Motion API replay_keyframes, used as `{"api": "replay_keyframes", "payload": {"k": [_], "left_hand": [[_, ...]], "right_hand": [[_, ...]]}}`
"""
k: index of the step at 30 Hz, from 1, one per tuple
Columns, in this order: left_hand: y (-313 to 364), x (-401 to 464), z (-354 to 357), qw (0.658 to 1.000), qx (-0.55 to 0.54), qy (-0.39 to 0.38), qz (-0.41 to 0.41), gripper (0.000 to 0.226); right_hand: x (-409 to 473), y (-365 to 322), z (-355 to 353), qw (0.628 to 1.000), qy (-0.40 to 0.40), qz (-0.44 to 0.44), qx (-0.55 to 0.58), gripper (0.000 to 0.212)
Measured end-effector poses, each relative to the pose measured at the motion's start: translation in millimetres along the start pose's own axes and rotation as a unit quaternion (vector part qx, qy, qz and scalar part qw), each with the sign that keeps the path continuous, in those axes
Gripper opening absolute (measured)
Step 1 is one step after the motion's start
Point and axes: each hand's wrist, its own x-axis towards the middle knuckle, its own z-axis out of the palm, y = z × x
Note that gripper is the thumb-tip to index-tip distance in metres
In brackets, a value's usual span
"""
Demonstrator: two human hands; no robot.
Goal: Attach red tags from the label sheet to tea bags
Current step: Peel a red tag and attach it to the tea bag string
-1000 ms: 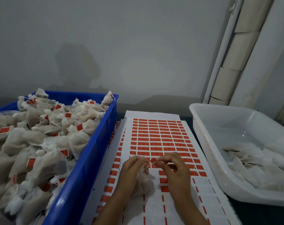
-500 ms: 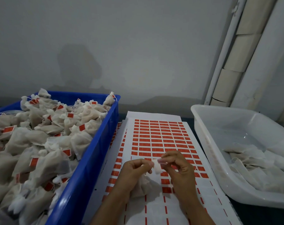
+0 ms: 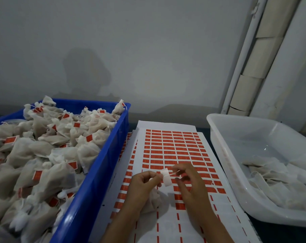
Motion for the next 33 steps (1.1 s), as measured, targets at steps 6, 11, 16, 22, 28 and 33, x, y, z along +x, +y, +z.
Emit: {"api": "replay_keyframes", "payload": {"k": [6, 11, 16, 22, 28, 33], "left_hand": [[-3, 2, -1, 1.000, 0.011, -0.008, 0.023, 0.017], [-5, 2, -1, 0.999, 0.008, -0.013, 0.040, 0.016], [-7, 3, 0, 0.998, 0.007, -0.019, 0.064, 0.015], [-10, 5, 1, 0.996, 0.016, -0.028, 0.081, 0.013], [-12, 5, 1, 0.995, 0.022, -0.047, 0.089, 0.011], [-13, 6, 1, 0.995, 0.014, -0.051, 0.090, 0.010]], "right_hand": [[-1, -1, -3, 0.995, 0.022, -0.083, -0.059, 0.018], [3, -2, -6, 0.986, 0.033, -0.135, -0.095, 0.014], [1, -3, -5, 0.998, -0.016, -0.050, -0.032, 0.006], [-2, -6, 1, 0.998, -0.026, 0.022, 0.046, 0.015], [-5, -3, 5, 0.991, -0.029, 0.080, 0.108, 0.008], [-6, -3, 5, 0.989, -0.019, 0.088, 0.120, 0.006]]}}
